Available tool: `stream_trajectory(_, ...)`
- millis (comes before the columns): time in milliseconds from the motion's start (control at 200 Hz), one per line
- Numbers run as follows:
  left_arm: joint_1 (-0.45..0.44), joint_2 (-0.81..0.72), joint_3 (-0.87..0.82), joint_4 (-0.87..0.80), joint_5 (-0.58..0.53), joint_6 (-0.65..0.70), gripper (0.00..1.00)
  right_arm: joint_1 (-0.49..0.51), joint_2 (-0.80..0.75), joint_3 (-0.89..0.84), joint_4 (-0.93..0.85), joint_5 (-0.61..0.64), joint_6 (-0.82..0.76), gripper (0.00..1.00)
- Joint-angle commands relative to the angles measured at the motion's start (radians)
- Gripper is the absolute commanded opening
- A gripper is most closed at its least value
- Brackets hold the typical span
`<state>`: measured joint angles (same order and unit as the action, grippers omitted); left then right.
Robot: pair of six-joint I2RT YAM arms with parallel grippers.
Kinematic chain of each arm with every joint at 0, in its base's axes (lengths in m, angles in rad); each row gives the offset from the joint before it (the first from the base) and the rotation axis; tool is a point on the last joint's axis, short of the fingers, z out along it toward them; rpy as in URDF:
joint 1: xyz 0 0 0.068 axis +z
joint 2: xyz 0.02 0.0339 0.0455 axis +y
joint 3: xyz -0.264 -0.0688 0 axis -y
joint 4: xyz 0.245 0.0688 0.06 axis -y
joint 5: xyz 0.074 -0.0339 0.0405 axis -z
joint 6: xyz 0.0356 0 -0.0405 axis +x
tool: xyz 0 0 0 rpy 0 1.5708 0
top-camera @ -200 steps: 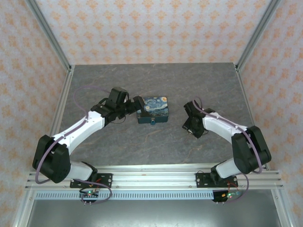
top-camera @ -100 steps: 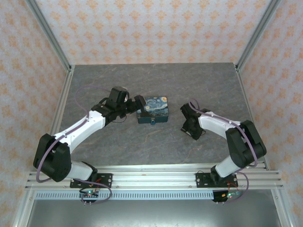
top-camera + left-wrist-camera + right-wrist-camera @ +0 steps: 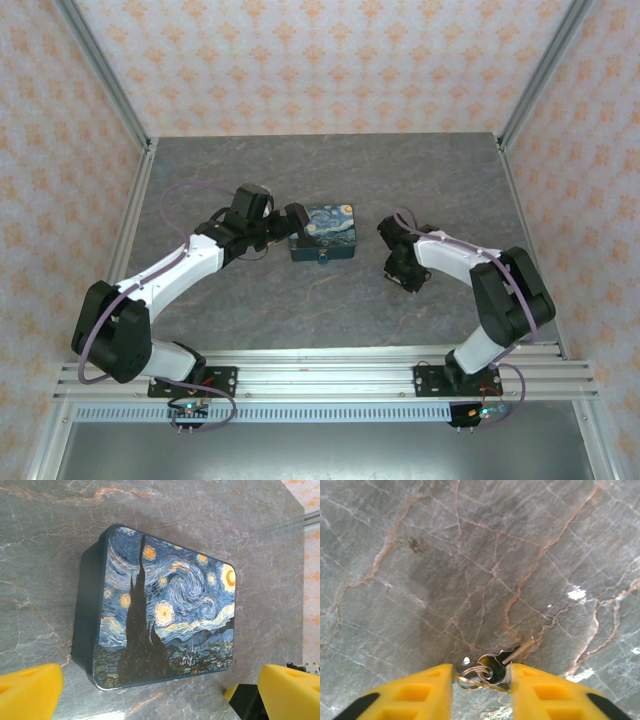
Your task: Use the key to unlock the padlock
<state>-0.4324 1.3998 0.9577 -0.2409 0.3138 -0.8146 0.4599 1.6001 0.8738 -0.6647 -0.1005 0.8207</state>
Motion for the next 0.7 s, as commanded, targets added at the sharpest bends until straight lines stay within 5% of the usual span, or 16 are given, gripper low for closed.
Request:
stream_trajectory(0, -0.008, 0.01, -0.013, 0.021, 0.017, -0.004, 1.0, 0.005, 0.04, -0.009, 0.034, 0.029, -0.025, 0.25)
stream_trajectory(325, -0.007, 0.001, -0.015, 0.011, 0.054, -0.003, 1.0, 0.004, -0.013, -0.099, 0.116, -0.027, -0.038, 0.0)
stream_trajectory(696, -0.008, -0.04, -0.023, -0.013, 0.089, -0.013, 1.0, 0.004, -0.28, -0.259, 0.346, -0.233, -0.084, 0.0)
